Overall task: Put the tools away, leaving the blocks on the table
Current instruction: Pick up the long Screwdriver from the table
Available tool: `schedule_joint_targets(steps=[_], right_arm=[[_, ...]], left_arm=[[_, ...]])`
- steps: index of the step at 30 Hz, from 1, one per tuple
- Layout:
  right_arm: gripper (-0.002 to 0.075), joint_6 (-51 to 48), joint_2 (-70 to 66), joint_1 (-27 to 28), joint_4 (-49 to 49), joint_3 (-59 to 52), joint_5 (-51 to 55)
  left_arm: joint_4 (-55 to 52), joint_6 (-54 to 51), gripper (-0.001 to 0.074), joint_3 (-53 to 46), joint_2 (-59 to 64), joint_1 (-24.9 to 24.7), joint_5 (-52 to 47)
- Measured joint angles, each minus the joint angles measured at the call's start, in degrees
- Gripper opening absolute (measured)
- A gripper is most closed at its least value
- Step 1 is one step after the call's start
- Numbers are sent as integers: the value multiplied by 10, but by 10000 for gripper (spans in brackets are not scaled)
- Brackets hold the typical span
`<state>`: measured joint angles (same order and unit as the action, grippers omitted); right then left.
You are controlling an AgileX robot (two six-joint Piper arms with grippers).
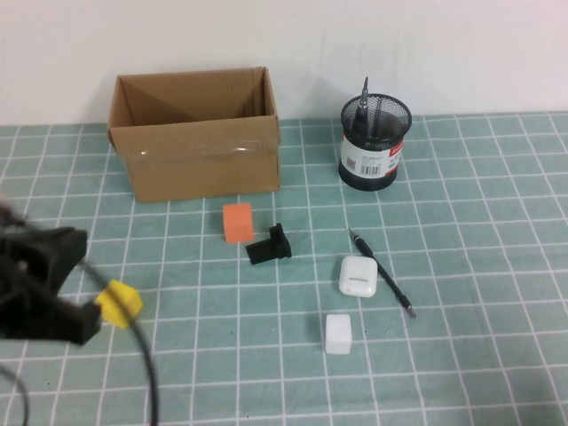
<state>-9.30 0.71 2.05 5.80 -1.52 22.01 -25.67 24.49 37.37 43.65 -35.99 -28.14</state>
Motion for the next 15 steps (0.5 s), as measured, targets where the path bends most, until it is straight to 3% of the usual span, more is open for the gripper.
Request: schedule_joint_targets(steps=[3, 7, 10, 15], right_arm=[[-7, 0, 0, 0, 0, 0, 0], [-7, 0, 0, 0, 0, 0, 0], [-7, 0, 0, 0, 0, 0, 0], [-7, 0, 0, 0, 0, 0, 0]], left_arm=[[72, -96, -1, -46, -49, 40, 71], [170, -238, -1, -143, -130, 136, 228], [193, -274, -1, -215, -195, 192, 322], [222, -283, -1, -308, -302, 255, 361]])
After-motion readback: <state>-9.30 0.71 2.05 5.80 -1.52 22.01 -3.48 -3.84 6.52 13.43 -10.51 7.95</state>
